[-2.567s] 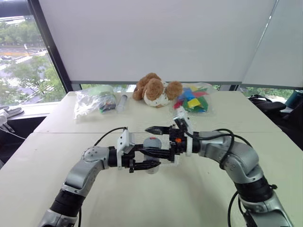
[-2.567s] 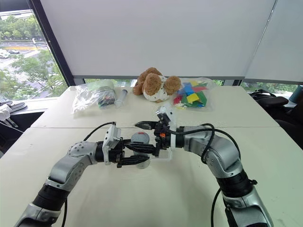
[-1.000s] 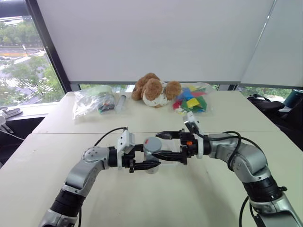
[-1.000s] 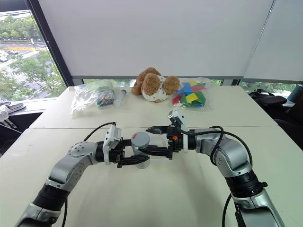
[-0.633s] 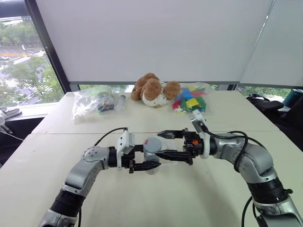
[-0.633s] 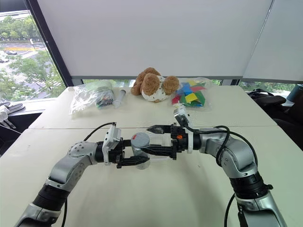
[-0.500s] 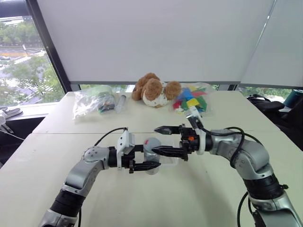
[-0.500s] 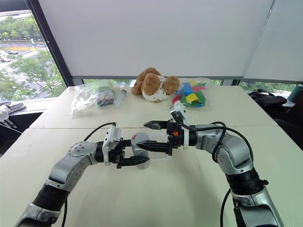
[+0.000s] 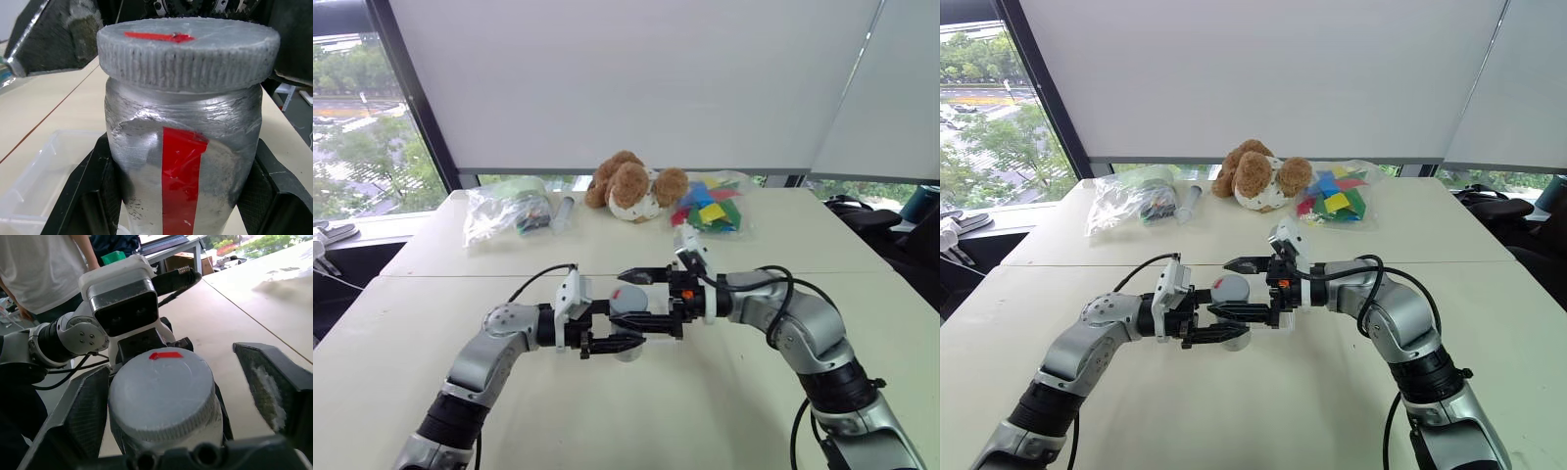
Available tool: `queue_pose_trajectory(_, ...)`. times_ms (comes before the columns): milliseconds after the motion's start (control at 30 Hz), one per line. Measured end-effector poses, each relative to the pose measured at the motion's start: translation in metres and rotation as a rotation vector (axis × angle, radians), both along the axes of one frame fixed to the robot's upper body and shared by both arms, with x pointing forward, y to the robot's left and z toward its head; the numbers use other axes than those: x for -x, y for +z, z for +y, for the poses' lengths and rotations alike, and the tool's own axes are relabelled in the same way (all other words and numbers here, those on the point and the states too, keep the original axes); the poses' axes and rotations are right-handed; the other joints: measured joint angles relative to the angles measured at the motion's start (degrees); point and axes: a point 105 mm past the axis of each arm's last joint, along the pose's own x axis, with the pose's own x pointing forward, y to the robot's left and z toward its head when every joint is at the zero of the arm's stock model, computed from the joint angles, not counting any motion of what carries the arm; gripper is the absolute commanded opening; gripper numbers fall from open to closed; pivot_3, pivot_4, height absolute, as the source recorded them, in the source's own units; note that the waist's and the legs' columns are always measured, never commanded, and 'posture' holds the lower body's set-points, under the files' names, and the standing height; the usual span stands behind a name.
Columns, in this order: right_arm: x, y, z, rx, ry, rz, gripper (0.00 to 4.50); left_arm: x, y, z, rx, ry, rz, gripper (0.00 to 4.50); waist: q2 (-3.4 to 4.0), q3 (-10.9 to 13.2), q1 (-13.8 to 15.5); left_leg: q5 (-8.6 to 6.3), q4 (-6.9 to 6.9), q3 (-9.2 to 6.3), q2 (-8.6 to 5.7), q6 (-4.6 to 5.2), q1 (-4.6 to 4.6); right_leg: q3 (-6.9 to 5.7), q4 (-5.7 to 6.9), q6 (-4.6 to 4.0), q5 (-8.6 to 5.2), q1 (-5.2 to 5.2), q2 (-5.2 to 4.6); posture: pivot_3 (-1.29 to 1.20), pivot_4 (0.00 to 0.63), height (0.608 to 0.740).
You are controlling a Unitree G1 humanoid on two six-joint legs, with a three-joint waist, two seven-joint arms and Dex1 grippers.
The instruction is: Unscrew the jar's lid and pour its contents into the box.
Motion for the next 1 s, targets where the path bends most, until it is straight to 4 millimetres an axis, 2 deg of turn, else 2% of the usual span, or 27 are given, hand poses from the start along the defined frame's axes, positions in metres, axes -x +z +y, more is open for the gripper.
queue_pose_trajectory(33, 0.001, 0.0, 0.002, -0.005, 0.011, 0.0, 2.59, -0.001, 0.001, 0.001, 0.002, 0.007, -0.001, 2.38, 0.0, 0.0, 0.0, 0.0, 0.0, 0.0, 0.0, 0.0, 0.0, 0.0, 0.0, 0.0, 0.0, 0.0, 0.0, 0.0, 0.15, 0.74)
queue_pose_trajectory(67, 0.001, 0.0, 0.002, -0.007, 0.012, 0.0, 2.32, -0.001, 0.001, 0.001, 0.002, 0.008, -0.002, 2.38, 0.0, 0.0, 0.0, 0.0, 0.0, 0.0, 0.0, 0.0, 0.0, 0.0, 0.0, 0.0, 0.0, 0.0, 0.0, 0.0, 0.15, 0.74)
queue_pose_trajectory(300, 0.004, 0.006, 0.001, -0.082, 0.028, 0.076, 2.33, 0.001, 0.004, 0.001, 0.025, -0.006, 0.0, 2.38, 0.0, 0.0, 0.0, 0.0, 0.0, 0.0, 0.01, 0.0, 0.0, 0.0, 0.0, 0.0, 0.0, 0.0, -0.01, 0.0, 0.15, 0.74)
queue_pose_trajectory(333, 0.006, 0.012, 0.0, -0.152, 0.048, 0.132, 2.33, 0.002, 0.007, 0.0, 0.025, -0.012, -0.016, 2.38, 0.0, 0.0, 0.0, 0.0, 0.0, -0.02, 0.02, 0.0, 0.0, 0.0, 0.0, 0.0, 0.0, 0.01, 0.0, 0.0, 0.15, 0.74)
queue_pose_trajectory(367, 0.011, 0.027, -0.003, -0.269, 0.095, 0.176, 2.33, 0.002, 0.004, 0.0, 0.014, -0.013, -0.009, 2.38, 0.03, 0.0, 0.0, 0.0, 0.0, -0.01, 0.01, 0.0, 0.0, 0.02, 0.01, 0.0, 0.01, 0.01, -0.02, 0.0, 0.15, 0.74)
queue_pose_trajectory(500, 0.018, 0.059, -0.028, -0.476, 0.141, 0.265, 2.33, 0.002, 0.0, 0.004, -0.002, -0.002, 0.003, 2.38, 0.02, 0.0, 0.1, 0.0, 0.0, -0.02, 0.02, 0.0, 0.0, 0.01, 0.01, 0.0, 0.01, 0.03, -0.04, 0.0, 0.15, 0.74)
queue_pose_trajectory(600, 0.014, 0.062, -0.045, -0.502, 0.066, 0.26, 2.33, 0.002, 0.0, 0.005, -0.001, 0.001, 0.005, 2.38, 0.02, 0.0, 0.1, 0.0, -0.01, -0.01, 0.01, 0.0, 0.0, 0.01, -0.01, 0.0, 0.0, 0.03, -0.03, 0.0, 0.15, 0.74)
queue_pose_trajectory(700, -0.006, 0.039, -0.088, -0.428, -0.229, 0.171, 2.33, 0.0, 0.003, 0.008, 0.012, 0.016, 0.003, 2.38, 0.01, 0.0, 0.6, 0.0, -0.01, 0.03, -0.02, 0.0, -0.02, 0.01, -0.08, 0.0, 0.0, 0.05, -0.04, 0.0, 0.15, 0.74)
queue_pose_trajectory(800, -0.023, 0.003, -0.151, -0.304, -0.557, 0.045, 2.33, -0.005, 0.01, 0.019, 0.031, 0.067, 0.0, 2.38, 0.01, 0.0, 0.9, 0.0, -0.01, 0.27, -0.07, 0.0, -0.02, 0.02, -0.11, 0.01, 0.0, 0.05, -0.05, 0.0, 0.15, 0.74)
queue_pose_trajectory(933, -0.026, -0.048, -0.215, -0.165, -0.804, -0.024, 2.33, -0.015, 0.017, 0.033, 0.046, 0.123, 0.013, 2.38, 0.01, 0.0, 0.8, 0.0, 0.0, 0.38, -0.09, 0.0, 0.11, 0.04, -0.1, 0.02, 0.0, 0.14, 0.05, 0.0, 0.15, 0.74)
queue_pose_trajectory(1000, -0.027, -0.065, -0.234, -0.134, -0.881, -0.039, 2.33, -0.019, 0.019, 0.038, 0.056, 0.14, 0.021, 2.38, 0.02, 0.0, 0.3, 0.0, 0.0, 0.43, -0.07, 0.0, 0.18, 0.08, -0.06, 0.01, 0.0, 0.15, 0.06, 0.0, 0.15, 0.74)
